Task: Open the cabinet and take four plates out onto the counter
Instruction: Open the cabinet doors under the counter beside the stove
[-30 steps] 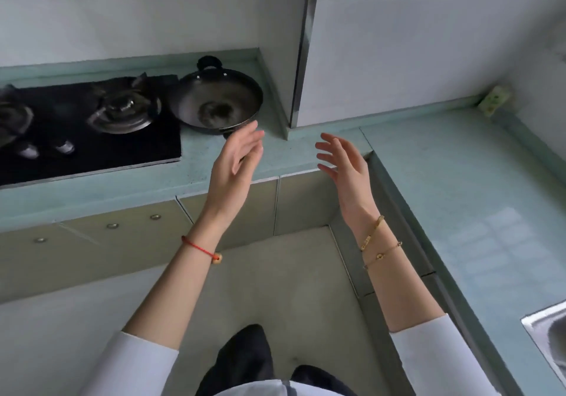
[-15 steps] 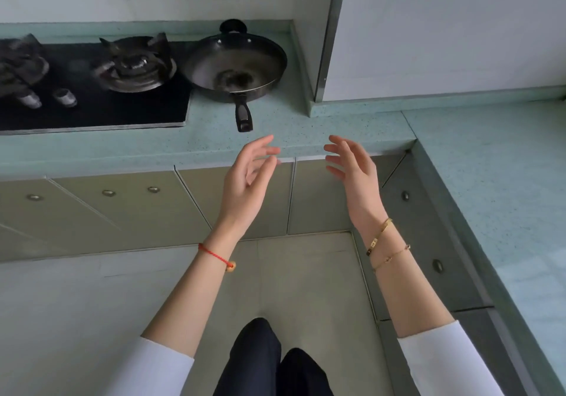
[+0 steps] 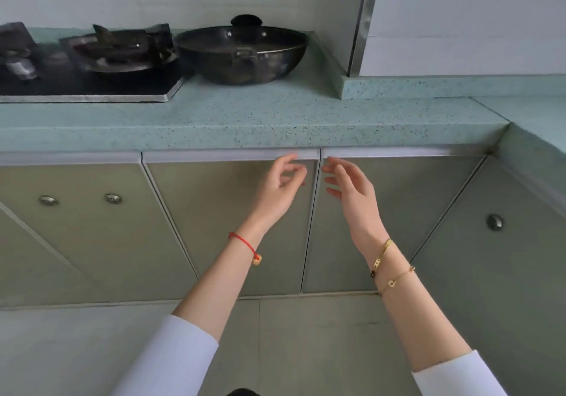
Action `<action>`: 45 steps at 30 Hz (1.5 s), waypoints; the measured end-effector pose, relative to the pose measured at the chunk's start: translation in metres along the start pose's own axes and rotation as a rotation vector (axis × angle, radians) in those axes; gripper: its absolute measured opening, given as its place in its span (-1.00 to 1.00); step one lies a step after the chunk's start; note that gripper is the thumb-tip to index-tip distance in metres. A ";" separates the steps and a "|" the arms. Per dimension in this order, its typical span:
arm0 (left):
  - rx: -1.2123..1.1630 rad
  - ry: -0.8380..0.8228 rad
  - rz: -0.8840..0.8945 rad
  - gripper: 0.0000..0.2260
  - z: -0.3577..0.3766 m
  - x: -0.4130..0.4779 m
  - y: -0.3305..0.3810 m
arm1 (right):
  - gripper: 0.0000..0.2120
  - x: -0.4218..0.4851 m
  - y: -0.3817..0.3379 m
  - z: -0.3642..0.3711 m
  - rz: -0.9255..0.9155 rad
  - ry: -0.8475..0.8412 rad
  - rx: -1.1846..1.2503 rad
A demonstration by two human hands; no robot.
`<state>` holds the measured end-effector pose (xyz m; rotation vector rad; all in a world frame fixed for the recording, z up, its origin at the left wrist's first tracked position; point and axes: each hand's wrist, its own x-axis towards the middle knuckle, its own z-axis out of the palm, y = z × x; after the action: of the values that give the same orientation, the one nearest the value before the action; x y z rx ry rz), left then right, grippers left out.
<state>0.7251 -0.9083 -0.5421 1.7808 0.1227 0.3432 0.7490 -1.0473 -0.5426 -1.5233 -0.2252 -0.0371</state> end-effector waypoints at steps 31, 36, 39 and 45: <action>-0.595 -0.095 0.031 -0.64 -0.016 -0.043 -0.038 | -0.76 -0.007 0.048 0.006 -0.499 -0.045 -0.133; -0.709 -0.084 0.044 -0.60 -0.020 -0.087 -0.036 | -0.84 -0.040 0.047 0.007 -0.614 -0.054 -0.114; -0.530 0.117 0.128 -0.54 -0.017 -0.117 -0.043 | -0.87 -0.061 0.047 0.011 -0.675 -0.073 -0.108; 0.130 0.475 0.357 -0.38 -0.008 -0.177 -0.079 | -0.87 -0.092 0.045 0.022 -0.800 -0.126 -0.091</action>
<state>0.5625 -0.9294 -0.6457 1.8181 0.1654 1.0341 0.6639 -1.0335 -0.6016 -1.4400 -0.9323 -0.5920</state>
